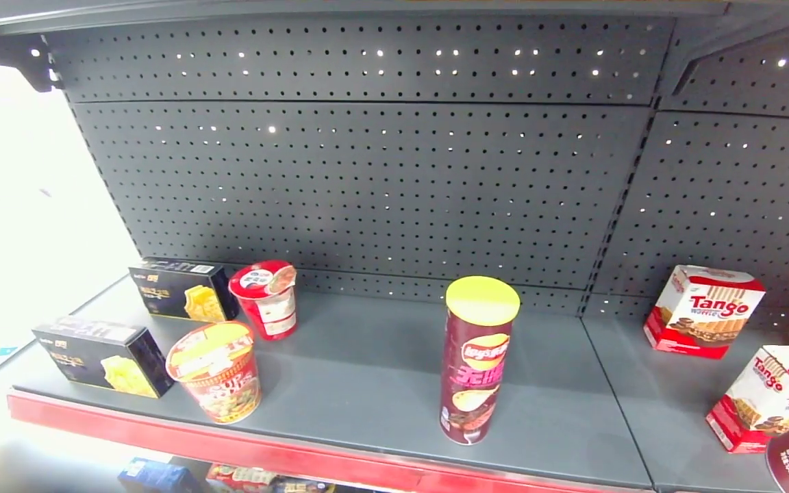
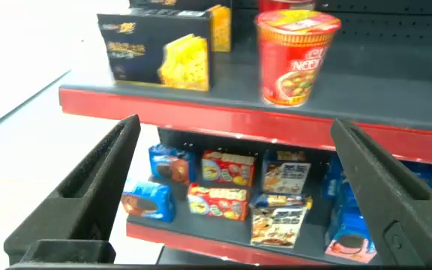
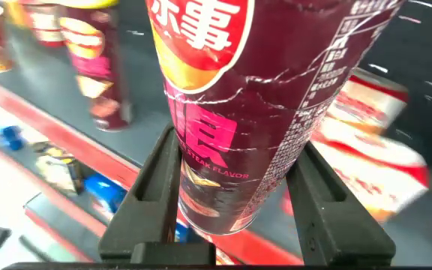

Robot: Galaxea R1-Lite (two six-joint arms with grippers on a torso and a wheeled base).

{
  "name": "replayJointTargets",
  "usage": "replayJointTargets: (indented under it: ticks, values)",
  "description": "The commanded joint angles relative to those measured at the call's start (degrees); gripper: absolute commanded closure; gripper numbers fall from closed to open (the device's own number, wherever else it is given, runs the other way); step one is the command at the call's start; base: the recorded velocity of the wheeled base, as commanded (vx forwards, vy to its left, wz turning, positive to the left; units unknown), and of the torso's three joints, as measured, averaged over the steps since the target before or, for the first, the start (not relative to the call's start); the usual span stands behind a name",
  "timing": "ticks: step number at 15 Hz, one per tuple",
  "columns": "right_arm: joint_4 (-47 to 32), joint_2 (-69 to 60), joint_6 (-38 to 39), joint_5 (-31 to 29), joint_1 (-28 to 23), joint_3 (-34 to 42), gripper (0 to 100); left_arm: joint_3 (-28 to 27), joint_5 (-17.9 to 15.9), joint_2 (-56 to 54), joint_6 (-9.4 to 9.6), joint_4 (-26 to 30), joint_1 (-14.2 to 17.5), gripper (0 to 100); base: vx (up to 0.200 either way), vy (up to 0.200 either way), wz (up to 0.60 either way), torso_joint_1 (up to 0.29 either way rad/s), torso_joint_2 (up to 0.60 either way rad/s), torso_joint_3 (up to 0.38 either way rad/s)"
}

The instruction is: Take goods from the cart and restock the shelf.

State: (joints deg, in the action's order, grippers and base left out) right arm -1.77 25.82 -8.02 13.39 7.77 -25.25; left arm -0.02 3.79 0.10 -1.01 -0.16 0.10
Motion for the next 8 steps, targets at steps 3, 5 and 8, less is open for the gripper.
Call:
replayJointTargets:
  ticks: [3, 5, 8]
  values:
    - [0.1, 4.1, -0.1, 0.0, 2.0, -1.7, 100, 0.0, 0.0, -0.1, -0.04, 0.0, 0.0, 0, 0.0, 0.0, 0.0, 0.0, 0.0, 0.0]
    - [1.0, 9.4, 0.1, 0.0, 3.6, -2.4, 100, 0.0, 0.0, -0.1, -0.04, 0.1, 0.0, 0, 0.0, 0.0, 0.0, 0.0, 0.0, 0.0]
    - [11.2, 19.1, 2.0, -0.1, 8.8, -1.5, 100, 0.0, 0.0, -0.1, -0.04, 0.0, 0.0, 0, 0.0, 0.0, 0.0, 0.0, 0.0, 0.0]
